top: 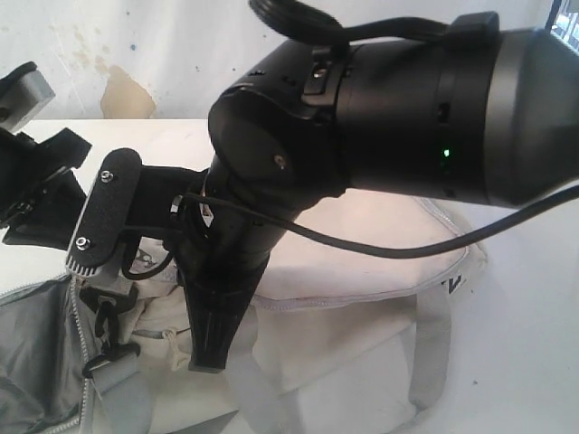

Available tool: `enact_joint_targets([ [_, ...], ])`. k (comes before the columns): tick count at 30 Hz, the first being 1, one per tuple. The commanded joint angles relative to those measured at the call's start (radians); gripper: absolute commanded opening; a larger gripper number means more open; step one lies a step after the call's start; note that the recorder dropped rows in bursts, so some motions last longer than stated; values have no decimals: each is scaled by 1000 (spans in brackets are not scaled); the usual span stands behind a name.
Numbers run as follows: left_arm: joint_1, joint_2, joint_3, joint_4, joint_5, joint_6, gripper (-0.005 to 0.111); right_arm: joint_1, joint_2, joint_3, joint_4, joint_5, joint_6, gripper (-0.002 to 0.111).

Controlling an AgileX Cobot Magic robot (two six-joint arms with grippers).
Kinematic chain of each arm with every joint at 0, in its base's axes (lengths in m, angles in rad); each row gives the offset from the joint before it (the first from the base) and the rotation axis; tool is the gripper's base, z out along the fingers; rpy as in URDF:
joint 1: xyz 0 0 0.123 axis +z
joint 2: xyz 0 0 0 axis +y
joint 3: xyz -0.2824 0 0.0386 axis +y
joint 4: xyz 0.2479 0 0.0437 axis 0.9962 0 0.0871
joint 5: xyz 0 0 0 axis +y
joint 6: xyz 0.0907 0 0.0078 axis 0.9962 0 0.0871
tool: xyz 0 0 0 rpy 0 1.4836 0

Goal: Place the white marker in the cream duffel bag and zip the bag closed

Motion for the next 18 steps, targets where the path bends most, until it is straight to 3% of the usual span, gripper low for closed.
enact_joint_targets([
  [1,2,-20,-52,48,-9,-38,0,-2,-7,17,-39,74,-10,0],
  [5,2,-48,-95,44,-9,-43,0,-2,-7,63,-94,41,9,0],
  [18,2,-44,-92,259,-23,-159,0,-2,-51,82,-93,-42,60,0],
])
